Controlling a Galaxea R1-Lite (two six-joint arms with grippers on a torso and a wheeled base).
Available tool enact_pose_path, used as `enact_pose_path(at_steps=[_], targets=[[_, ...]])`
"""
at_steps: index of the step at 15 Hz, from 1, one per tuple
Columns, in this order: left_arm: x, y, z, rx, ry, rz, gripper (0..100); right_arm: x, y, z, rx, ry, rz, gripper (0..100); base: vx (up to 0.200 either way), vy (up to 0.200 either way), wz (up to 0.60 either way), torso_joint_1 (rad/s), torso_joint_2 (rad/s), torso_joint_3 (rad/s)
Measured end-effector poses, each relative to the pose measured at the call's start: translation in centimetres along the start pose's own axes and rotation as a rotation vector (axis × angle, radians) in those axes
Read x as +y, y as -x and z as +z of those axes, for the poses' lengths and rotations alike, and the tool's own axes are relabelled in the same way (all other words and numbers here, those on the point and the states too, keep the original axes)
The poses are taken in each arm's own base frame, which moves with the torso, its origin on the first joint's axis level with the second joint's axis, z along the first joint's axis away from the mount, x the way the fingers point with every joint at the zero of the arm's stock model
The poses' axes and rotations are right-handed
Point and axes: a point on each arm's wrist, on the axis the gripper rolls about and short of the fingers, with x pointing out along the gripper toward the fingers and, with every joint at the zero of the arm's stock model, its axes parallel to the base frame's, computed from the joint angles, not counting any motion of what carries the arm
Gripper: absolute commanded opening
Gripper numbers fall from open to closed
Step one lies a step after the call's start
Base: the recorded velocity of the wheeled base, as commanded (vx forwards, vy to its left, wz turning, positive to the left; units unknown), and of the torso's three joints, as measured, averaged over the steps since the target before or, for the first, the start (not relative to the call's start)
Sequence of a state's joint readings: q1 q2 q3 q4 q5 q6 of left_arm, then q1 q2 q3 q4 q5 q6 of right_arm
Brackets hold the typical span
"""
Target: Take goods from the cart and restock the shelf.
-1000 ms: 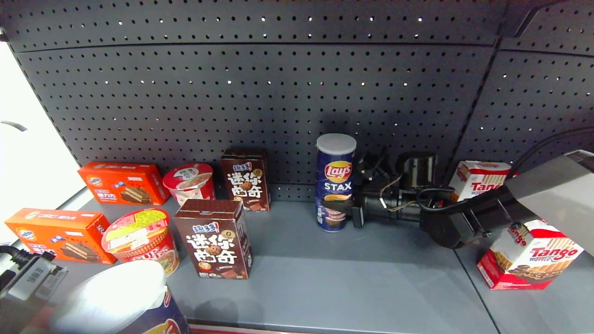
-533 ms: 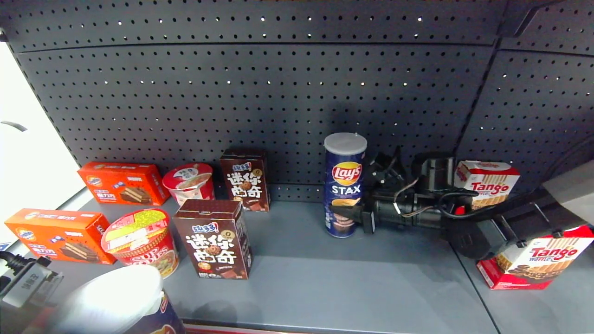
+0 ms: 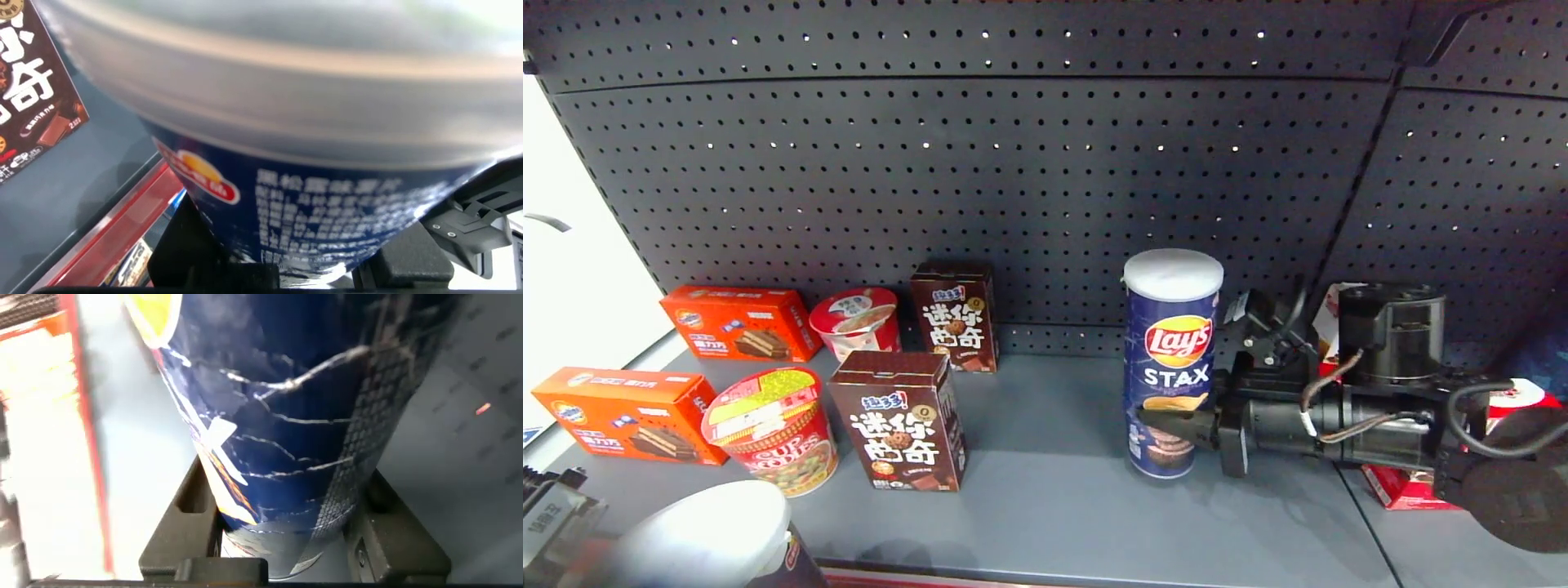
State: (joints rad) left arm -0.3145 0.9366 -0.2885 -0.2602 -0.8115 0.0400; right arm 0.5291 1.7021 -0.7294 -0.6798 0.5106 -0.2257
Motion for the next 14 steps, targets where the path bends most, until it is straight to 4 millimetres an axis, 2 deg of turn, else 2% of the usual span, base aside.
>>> enact_pose_path(at_steps=[3, 7, 14], targets=[[0.0, 0.0, 0.0, 0.000, 0.000, 0.001, 0, 1.7, 1.6, 0.4, -0.002, 0.007, 0.012, 0, 0.000, 0.000, 0.00, 0.000, 0.00, 0.000], [0.0, 0.1, 0.0, -0.002, 0.000, 0.005, 0, 3.7, 2.3, 0.4, -0.067, 0.042, -0.015, 0, 0.000, 0.000, 0.00, 0.000, 0.00, 0.000], [0.1, 0.0, 0.0, 0.001, 0.002, 0.014, 0, 5.6, 3.6, -3.1, -0.079, -0.049, 0.004, 0, 0.000, 0.000, 0.00, 0.000, 0.00, 0.000]])
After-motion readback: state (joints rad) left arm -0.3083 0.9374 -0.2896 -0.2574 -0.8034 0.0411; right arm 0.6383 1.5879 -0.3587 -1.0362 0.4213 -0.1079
